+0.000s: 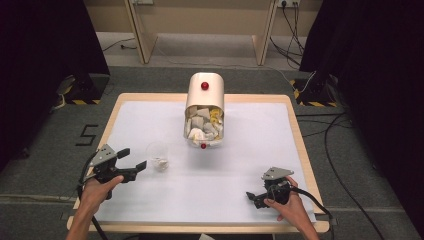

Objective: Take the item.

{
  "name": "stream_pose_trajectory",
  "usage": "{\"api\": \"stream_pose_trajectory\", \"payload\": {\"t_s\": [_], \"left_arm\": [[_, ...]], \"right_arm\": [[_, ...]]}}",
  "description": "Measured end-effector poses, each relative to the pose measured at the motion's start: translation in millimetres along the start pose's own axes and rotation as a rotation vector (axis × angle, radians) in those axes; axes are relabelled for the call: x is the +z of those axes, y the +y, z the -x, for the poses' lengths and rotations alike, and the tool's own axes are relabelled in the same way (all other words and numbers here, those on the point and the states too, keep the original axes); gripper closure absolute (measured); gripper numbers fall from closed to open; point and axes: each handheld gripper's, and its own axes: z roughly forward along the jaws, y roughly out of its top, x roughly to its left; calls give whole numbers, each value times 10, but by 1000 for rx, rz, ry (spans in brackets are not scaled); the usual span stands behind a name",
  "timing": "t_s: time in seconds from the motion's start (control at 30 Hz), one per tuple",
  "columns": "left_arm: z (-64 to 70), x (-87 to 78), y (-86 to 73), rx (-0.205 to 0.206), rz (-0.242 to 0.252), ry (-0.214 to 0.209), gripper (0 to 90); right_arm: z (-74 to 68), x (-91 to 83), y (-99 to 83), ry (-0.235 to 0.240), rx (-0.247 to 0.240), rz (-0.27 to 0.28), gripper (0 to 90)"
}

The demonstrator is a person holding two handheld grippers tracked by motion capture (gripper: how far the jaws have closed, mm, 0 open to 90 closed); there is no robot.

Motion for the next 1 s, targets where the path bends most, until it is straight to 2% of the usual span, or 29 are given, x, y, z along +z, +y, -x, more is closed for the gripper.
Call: {"api": "stream_pose_trajectory", "payload": {"t_s": [0.8, 1.0], "left_arm": [[96, -64, -219, 39, -48, 11, 149], [71, -139, -277, 25, -43, 24, 150]], "right_arm": [[0, 0, -1, 0, -2, 0, 9], [0, 0, 0, 0, 0, 0, 9]]}}
